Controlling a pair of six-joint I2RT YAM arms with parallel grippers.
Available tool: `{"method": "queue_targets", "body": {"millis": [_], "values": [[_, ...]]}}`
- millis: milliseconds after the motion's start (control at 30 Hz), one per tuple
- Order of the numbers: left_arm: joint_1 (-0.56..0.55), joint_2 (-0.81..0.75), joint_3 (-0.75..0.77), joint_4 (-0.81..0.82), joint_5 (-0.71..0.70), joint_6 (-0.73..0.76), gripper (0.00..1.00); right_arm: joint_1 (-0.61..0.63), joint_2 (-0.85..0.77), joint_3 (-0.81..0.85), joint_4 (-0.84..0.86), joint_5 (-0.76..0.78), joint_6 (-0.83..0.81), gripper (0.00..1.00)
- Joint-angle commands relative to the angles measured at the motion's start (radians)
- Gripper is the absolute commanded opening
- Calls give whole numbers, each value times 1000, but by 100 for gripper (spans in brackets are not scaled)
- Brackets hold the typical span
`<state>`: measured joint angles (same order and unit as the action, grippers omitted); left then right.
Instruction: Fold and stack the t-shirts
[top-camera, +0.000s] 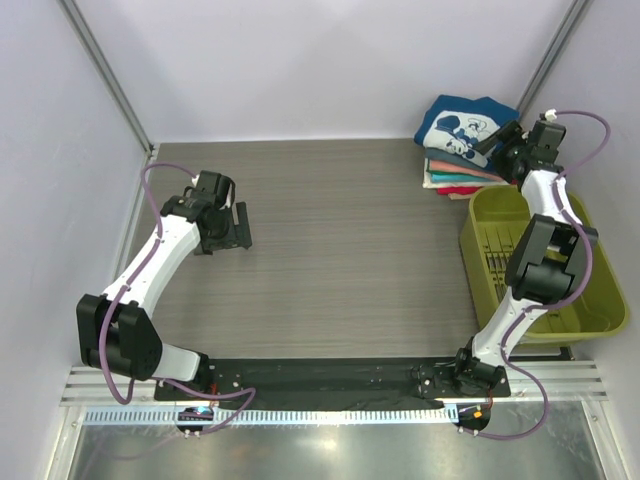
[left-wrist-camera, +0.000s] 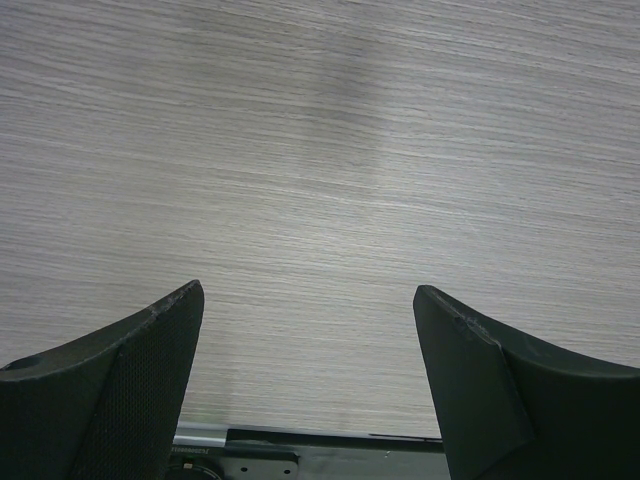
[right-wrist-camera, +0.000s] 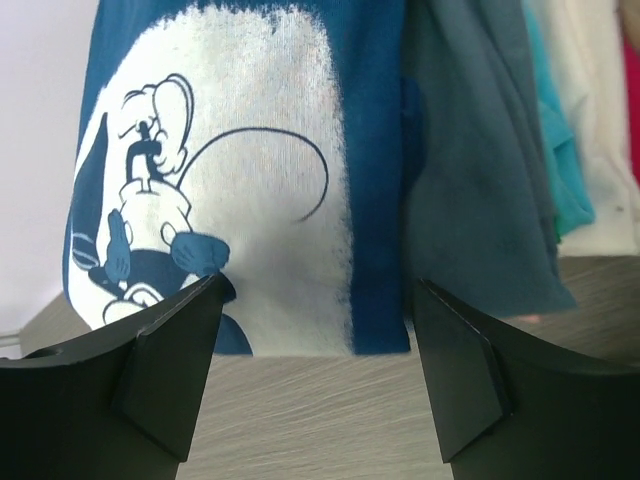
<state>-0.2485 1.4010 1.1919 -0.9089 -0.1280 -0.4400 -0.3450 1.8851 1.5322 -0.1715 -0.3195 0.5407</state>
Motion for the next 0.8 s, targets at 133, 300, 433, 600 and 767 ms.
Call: {"method": "queue_targets", "body": {"millis": [133, 300, 433, 600, 767], "values": [[-5, -33, 8, 13, -4, 7, 86, 1, -132, -20, -26, 97, -35, 82], [-3, -34, 8, 13, -5, 9, 86, 3, -98, -1, -34, 74, -24, 81], [-3, -37, 6, 12, -9, 9, 86, 8, -63, 22, -59, 76, -24, 81], [-3, -36, 6, 13, -10, 9, 86, 21, -6, 57, -72, 45, -24, 72], [-5, -37, 6, 12, -16, 9, 86, 28, 14, 71, -71, 30, -19, 54]]}}
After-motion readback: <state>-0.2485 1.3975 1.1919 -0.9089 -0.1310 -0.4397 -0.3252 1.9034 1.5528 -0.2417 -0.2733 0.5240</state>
